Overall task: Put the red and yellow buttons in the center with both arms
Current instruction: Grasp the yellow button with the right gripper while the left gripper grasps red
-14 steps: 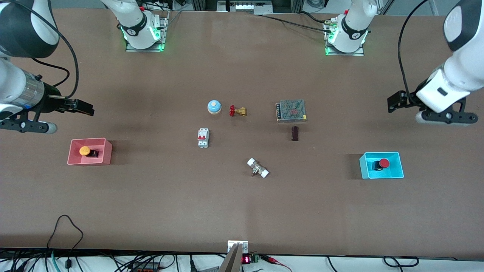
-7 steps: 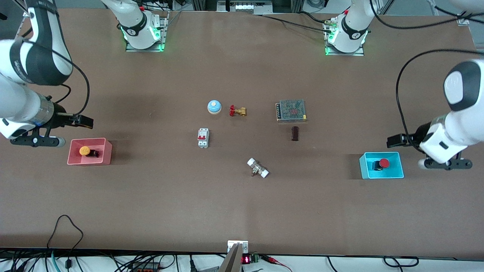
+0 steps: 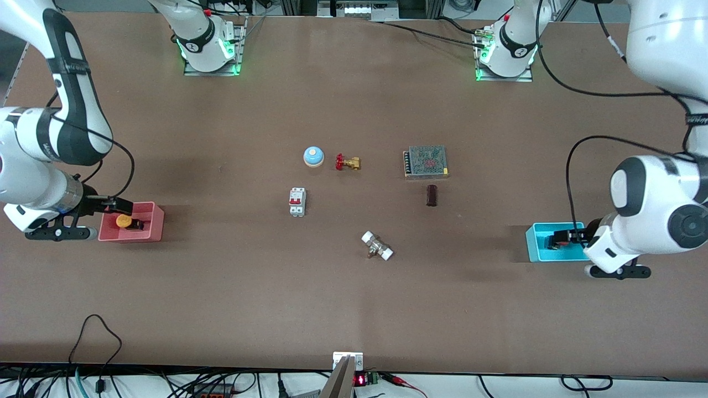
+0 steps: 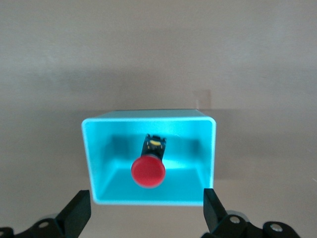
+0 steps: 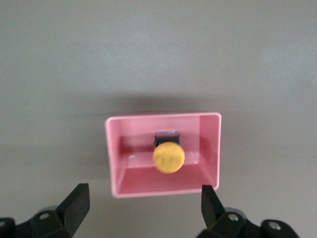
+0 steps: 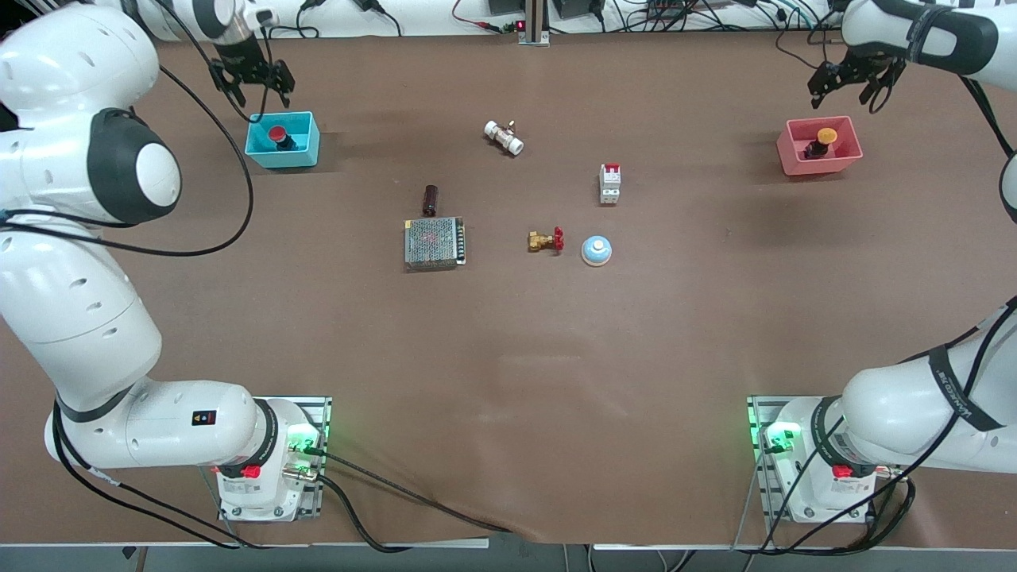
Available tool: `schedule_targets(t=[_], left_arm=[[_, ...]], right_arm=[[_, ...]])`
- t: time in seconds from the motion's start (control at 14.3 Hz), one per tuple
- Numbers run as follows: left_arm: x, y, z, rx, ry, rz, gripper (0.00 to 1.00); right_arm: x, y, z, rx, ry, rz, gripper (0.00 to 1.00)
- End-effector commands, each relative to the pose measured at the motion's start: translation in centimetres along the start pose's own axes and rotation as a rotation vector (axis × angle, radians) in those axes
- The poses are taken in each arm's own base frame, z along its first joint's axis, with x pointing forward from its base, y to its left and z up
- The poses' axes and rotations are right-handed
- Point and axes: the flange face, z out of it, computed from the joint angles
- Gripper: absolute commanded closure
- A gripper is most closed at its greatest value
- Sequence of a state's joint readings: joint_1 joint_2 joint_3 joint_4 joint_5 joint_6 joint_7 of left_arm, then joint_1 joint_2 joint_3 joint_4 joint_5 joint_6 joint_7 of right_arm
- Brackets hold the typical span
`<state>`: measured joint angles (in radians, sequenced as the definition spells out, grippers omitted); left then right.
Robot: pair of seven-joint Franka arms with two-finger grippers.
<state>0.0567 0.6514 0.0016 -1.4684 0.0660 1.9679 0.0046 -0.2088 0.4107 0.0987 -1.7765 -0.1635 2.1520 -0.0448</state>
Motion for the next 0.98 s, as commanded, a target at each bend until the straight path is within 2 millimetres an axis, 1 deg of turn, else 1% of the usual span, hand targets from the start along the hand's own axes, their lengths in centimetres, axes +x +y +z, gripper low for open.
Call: schedule_targets(t=[0.0, 0.14, 0.21, 0.28, 0.35, 0.42, 0.7, 0.77, 0.84, 0.91], left_arm=[[-0.4, -0.1, 4.1, 0.008, 0.034, 0.015, 0.00], [-0.8, 0.0, 5.7, 0.009, 0.049, 0.022, 0.00], [-0.9, 0.1, 6.2, 0.007, 0.054, 0.029, 0.00], [-1.0, 0.1, 6.3, 0.007, 0.055, 0.034, 0.00], [-1.0, 0.1, 6.4, 0.007, 0.054, 0.034, 0.03], [-1.3, -0.2, 6.9, 0.006, 0.043, 0.031, 0.20], [-1.4, -0.3, 7.1, 0.004, 0.040, 0.028, 0.68], [-1.3, -0.4, 6.8, 0.005, 0.044, 0.027, 0.77], [-1.2, -0.4, 6.6, 0.004, 0.047, 0.026, 0.81], [-1.2, -0.5, 6.0, 0.006, 0.052, 0.026, 0.82]], right_arm=[[0.1, 1.1, 3.1, -0.013, 0.029, -0.017, 0.00], [0.3, 1.5, 4.4, -0.027, 0.039, -0.028, 0.00], [0.3, 1.8, 4.8, -0.026, 0.039, -0.025, 0.00], [0.4, 1.8, 5.3, -0.024, 0.042, -0.026, 0.00], [0.5, 1.7, 6.0, -0.023, 0.043, -0.037, 0.00], [0.5, 1.5, 6.9, -0.019, 0.040, -0.058, 0.00], [0.5, 1.5, 8.7, -0.013, 0.021, -0.095, 0.00], [0.4, 1.5, 9.3, -0.010, 0.012, -0.099, 0.00], [0.3, 1.5, 9.7, -0.008, 0.006, -0.118, 0.00], [0.3, 1.5, 10.1, -0.007, 0.001, -0.128, 0.00]])
